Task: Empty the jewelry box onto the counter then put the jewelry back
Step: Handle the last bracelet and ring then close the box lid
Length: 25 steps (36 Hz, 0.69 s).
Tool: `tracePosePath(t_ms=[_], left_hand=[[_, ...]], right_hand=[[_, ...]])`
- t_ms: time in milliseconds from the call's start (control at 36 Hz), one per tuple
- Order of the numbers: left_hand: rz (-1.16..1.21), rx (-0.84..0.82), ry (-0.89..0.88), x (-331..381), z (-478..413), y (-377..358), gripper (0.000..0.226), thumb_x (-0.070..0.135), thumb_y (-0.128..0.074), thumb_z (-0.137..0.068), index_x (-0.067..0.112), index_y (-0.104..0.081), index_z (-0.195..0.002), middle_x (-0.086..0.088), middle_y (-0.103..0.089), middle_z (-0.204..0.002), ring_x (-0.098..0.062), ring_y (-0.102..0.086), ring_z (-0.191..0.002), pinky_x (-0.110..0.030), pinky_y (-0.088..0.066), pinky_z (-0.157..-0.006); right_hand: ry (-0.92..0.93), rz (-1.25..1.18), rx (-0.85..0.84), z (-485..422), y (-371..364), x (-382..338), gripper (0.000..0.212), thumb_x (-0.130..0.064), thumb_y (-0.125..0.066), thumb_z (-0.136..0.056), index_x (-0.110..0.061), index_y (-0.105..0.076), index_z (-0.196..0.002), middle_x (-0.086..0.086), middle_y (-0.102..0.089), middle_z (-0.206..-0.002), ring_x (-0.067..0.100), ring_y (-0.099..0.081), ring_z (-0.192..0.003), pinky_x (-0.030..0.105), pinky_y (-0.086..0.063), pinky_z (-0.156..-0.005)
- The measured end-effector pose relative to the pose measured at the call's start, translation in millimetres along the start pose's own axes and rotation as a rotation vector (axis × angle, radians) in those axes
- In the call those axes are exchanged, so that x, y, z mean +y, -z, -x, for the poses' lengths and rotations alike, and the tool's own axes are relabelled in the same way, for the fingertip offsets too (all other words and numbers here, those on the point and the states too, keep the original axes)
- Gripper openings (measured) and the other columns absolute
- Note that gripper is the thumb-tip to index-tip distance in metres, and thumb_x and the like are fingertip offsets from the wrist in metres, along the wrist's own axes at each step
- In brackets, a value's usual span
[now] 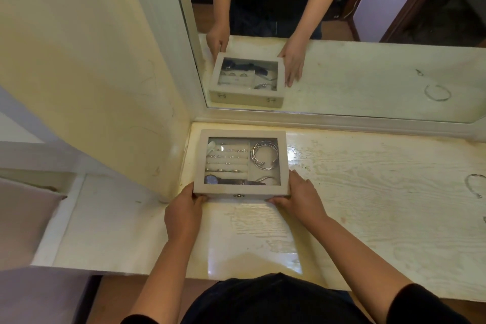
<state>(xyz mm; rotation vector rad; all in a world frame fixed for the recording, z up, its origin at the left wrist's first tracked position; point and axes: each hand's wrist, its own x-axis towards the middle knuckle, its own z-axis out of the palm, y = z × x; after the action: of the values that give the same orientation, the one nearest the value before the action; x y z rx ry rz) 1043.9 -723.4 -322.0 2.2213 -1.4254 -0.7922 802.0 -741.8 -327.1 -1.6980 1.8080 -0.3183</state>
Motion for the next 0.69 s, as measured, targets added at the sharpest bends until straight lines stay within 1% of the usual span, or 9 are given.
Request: tracePosePath(t_ms=[56, 111, 167, 222, 306, 417, 500, 611, 694], left_hand=[[-0.004, 0.024, 0.025, 2.1, -4.3, 0.3, 0.017, 0.013, -0.057, -0.088, 0.011, -0.062, -0.104, -0.007, -0.069, -0.091, -0.024, -0.056, -0.078, -0.026, -0.032, -0.057], [0.009, 0.06, 0.057, 4.1, -7.5, 0.9, 0.018, 0.011, -0.055, -0.089, 0.009, -0.061, -0.106, -0.011, -0.068, -0.096, -0.031, -0.06, -0.088, -0.027, -0.034, -0.065], [0.004, 0.086, 0.079, 5.9, -10.6, 1.4, 0.018, 0.011, -0.054, -0.09, 0.007, -0.06, -0.106, -0.013, -0.068, -0.098, -0.034, -0.06, -0.092, -0.028, -0.034, -0.066], [-0.014, 0.091, 0.108, 7.6, -14.9, 2.4, 0.017, 0.012, -0.053, -0.09, 0.005, -0.059, -0.105, -0.016, -0.067, -0.1, -0.036, -0.06, -0.092, -0.03, -0.036, -0.067], [-0.035, 0.096, 0.145, 10.2, -20.8, 2.9, 0.017, 0.013, -0.052, -0.091, 0.002, -0.056, -0.103, -0.019, -0.065, -0.101, -0.037, -0.06, -0.092, -0.032, -0.036, -0.067], [-0.061, 0.135, 0.193, 14.0, -25.8, 3.1, 0.018, 0.015, -0.051, -0.092, -0.001, -0.055, -0.101, -0.023, -0.063, -0.1, -0.039, -0.059, -0.092, -0.032, -0.035, -0.066], [-0.075, 0.166, 0.215, 15.2, -28.6, 3.2, 0.021, 0.018, -0.05, -0.093, -0.001, -0.056, -0.101, -0.022, -0.064, -0.1, -0.038, -0.06, -0.092, -0.032, -0.035, -0.066], [-0.077, 0.184, 0.227, 16.2, -31.8, 1.5, 0.024, 0.02, -0.049, -0.093, -0.001, -0.057, -0.1, -0.022, -0.065, -0.1, -0.038, -0.06, -0.093, -0.037, -0.044, -0.07], [-0.068, 0.203, 0.233, 16.1, -33.3, 0.2, 0.025, 0.022, -0.049, -0.093, 0.0, -0.059, -0.097, -0.022, -0.066, -0.098, -0.038, -0.06, -0.092, -0.035, -0.04, -0.067]], right_hand=[[-0.003, 0.012, -0.008, -4.3, -0.4, -5.3, 0.062, -0.038, -0.073, -0.075, -0.015, -0.046, -0.125, 0.004, -0.056, -0.114, 0.025, -0.05, -0.107, 0.039, -0.037, -0.097], [-0.017, 0.021, -0.018, -8.4, -0.5, -10.9, 0.058, -0.037, -0.072, -0.076, -0.013, -0.048, -0.123, 0.005, -0.057, -0.112, 0.026, -0.052, -0.103, 0.036, -0.039, -0.092], [-0.041, 0.014, -0.036, -12.5, -0.9, -15.4, 0.056, -0.036, -0.071, -0.077, -0.012, -0.049, -0.121, 0.006, -0.058, -0.111, 0.028, -0.054, -0.101, 0.039, -0.043, -0.092], [-0.05, 0.018, -0.047, -15.6, -2.2, -19.4, 0.054, -0.037, -0.07, -0.078, -0.012, -0.049, -0.121, 0.006, -0.057, -0.11, 0.029, -0.055, -0.099, 0.04, -0.046, -0.087], [-0.053, 0.039, -0.042, -19.2, -3.8, -24.5, 0.049, -0.038, -0.069, -0.079, -0.013, -0.051, -0.117, 0.005, -0.056, -0.106, 0.027, -0.057, -0.095, 0.035, -0.047, -0.078], [-0.055, 0.098, -0.04, -23.7, -5.9, -30.3, 0.046, -0.041, -0.067, -0.079, -0.014, -0.052, -0.114, 0.011, -0.056, -0.106, 0.027, -0.06, -0.092, 0.027, -0.041, -0.067], [-0.083, 0.148, -0.042, -28.4, -7.0, -35.5, 0.047, -0.046, -0.067, -0.079, -0.014, -0.054, -0.11, 0.01, -0.058, -0.103, 0.026, -0.059, -0.085, 0.028, -0.04, -0.064], [-0.095, 0.221, -0.018, -34.5, -7.7, -39.7, 0.047, -0.05, -0.065, -0.079, -0.008, -0.054, -0.099, 0.01, -0.06, -0.094, 0.026, -0.058, -0.079, 0.029, -0.038, -0.059], [-0.078, 0.255, 0.004, -37.4, -7.3, -40.7, 0.045, -0.05, -0.064, -0.08, -0.008, -0.052, -0.089, 0.009, -0.063, -0.087, 0.022, -0.053, -0.068, 0.028, -0.033, -0.051]])
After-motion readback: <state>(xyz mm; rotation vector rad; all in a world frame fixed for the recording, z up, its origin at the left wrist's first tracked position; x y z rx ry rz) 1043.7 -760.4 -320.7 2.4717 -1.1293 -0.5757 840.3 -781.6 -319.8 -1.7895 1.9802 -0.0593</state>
